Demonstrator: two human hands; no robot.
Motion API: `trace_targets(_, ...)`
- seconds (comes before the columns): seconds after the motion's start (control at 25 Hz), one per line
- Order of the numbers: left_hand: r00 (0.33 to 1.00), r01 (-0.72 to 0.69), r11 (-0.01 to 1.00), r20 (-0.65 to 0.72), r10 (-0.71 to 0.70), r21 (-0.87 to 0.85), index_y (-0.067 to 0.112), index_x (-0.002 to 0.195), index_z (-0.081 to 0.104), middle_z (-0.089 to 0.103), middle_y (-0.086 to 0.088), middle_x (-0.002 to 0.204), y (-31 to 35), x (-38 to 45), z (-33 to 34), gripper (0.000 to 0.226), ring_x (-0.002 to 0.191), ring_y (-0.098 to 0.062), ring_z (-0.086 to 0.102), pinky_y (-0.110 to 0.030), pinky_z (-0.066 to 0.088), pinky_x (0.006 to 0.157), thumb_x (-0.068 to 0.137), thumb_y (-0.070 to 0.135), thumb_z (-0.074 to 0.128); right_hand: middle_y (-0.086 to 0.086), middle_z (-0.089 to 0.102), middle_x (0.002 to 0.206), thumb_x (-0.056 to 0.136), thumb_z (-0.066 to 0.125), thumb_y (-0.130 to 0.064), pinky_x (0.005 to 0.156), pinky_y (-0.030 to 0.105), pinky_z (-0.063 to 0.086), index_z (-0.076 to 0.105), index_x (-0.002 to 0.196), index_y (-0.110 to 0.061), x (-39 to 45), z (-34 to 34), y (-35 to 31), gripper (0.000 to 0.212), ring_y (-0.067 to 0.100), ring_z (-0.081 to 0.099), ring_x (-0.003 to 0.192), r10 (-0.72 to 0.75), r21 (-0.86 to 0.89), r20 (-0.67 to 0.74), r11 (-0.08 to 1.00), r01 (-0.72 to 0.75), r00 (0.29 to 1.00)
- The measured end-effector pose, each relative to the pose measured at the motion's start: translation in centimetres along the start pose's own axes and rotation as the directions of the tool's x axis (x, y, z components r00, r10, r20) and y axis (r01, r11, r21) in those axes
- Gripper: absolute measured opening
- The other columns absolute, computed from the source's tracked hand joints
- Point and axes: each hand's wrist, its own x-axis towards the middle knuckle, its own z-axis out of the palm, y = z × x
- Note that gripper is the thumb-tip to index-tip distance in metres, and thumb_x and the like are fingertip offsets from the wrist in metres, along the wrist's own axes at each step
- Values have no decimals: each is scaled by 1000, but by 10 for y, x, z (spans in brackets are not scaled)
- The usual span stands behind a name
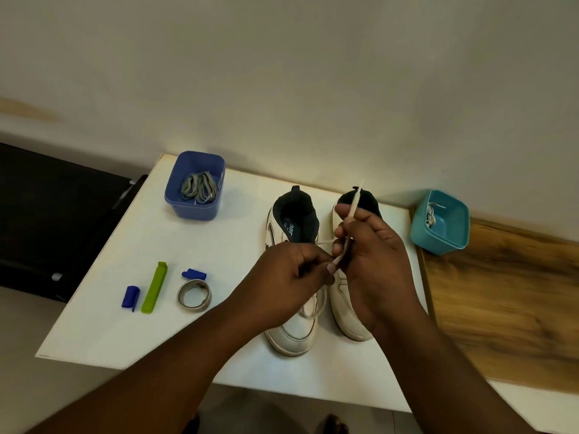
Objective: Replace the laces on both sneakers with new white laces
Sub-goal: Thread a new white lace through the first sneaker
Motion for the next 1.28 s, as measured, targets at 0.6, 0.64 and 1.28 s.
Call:
trace_targets(0.6, 830, 442, 875, -460, -315, 199, 23, 81, 60, 63, 7, 72, -27, 16, -16, 44, 68, -10, 59, -22, 38, 59, 89, 66, 57, -11, 67, 88, 96, 70, -30, 76, 26, 53, 75, 90, -30, 11, 5, 45, 7, 6, 65, 87, -339, -615, 125, 711, 341, 932)
trace_targets(0.64, 833, 443, 870, -458, -310, 218, 23, 81, 59, 62, 7, 72, -27, 15, -14, 44, 68, -9, 59, -23, 39, 59, 87, 67, 59, -11, 66, 89, 96, 70, -31, 75, 27, 54, 74, 90, -31, 12, 5, 46, 7, 6, 65, 87, -349, -632, 139, 690, 354, 927)
trace_targets(1.28, 888, 282, 959, -381, -256, 13, 20, 87, 78, 72, 5, 69, -31, 18, -15, 20, 66, -12, 69, -27, 55, 70, 97, 27, 64, -6, 54, 89, 96, 58, -26, 54, 30, 34, 68, 83, -22, 19, 4, 55, 17, 15, 57, 66, -406, -886, 417, 18, 463, 813)
